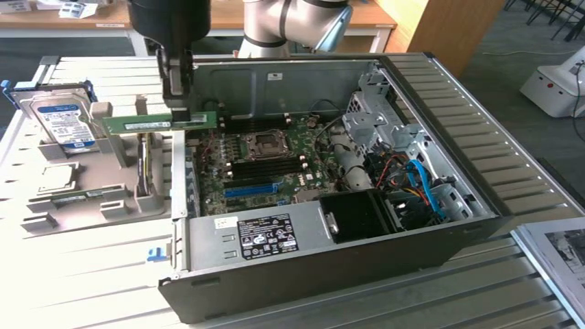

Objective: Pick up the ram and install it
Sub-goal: 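Pick up the ram and move it above insertion slot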

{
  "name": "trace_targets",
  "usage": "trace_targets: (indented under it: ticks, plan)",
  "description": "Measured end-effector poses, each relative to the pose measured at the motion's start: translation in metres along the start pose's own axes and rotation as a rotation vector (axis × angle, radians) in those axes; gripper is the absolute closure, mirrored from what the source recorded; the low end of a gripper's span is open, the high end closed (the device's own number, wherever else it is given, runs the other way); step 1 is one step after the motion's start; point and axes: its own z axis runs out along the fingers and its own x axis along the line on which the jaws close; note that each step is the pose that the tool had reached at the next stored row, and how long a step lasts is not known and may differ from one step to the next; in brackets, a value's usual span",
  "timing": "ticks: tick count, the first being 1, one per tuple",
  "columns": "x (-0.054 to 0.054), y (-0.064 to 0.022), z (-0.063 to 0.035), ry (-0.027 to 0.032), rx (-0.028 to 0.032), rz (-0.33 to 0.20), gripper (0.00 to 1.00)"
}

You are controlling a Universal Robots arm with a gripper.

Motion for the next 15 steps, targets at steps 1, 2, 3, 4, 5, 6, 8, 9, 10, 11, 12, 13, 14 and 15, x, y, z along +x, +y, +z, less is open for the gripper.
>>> trace_targets:
  ticks: [1, 2, 3, 4, 5, 6, 8, 9, 10, 11, 12, 13, 14, 15]
  plan:
    - [0.0, -0.0021, -0.0001, -0.0001, -0.0004, 0.0, 0.88]
    - [0.0, -0.0041, -0.0003, -0.0001, -0.0008, 0.0, 0.88]
    - [0.0, -0.006, -0.0005, 0.0, -0.0012, 0.0, 0.88]
    - [0.0, -0.0081, -0.0007, 0.0, -0.0016, 0.0, 0.88]
    - [0.0, -0.0101, -0.0008, 0.0, -0.0021, 0.0, 0.88]
    - [0.0, -0.0123, -0.001, 0.0, -0.0025, 0.0, 0.88]
    - [0.0, -0.0164, -0.0013, -0.0001, -0.0032, 0.0, 0.88]
    - [0.0, -0.0184, -0.0014, -0.0001, -0.0036, 0.0, 0.88]
    - [0.0, -0.0203, -0.0016, -0.0001, -0.0041, 0.0, 0.88]
    - [0.0, -0.0223, -0.0018, -0.0001, -0.0045, 0.0, 0.88]
    - [0.0, -0.0245, -0.0019, -0.0001, -0.0049, 0.0, 0.88]
    - [0.0, -0.0265, -0.0021, -0.0001, -0.0053, 0.0, 0.88]
    - [0.0, -0.0286, -0.0022, -0.0001, -0.0057, 0.0, 0.88]
    - [0.0, -0.0307, -0.0024, -0.0001, -0.0062, 0.0, 0.88]
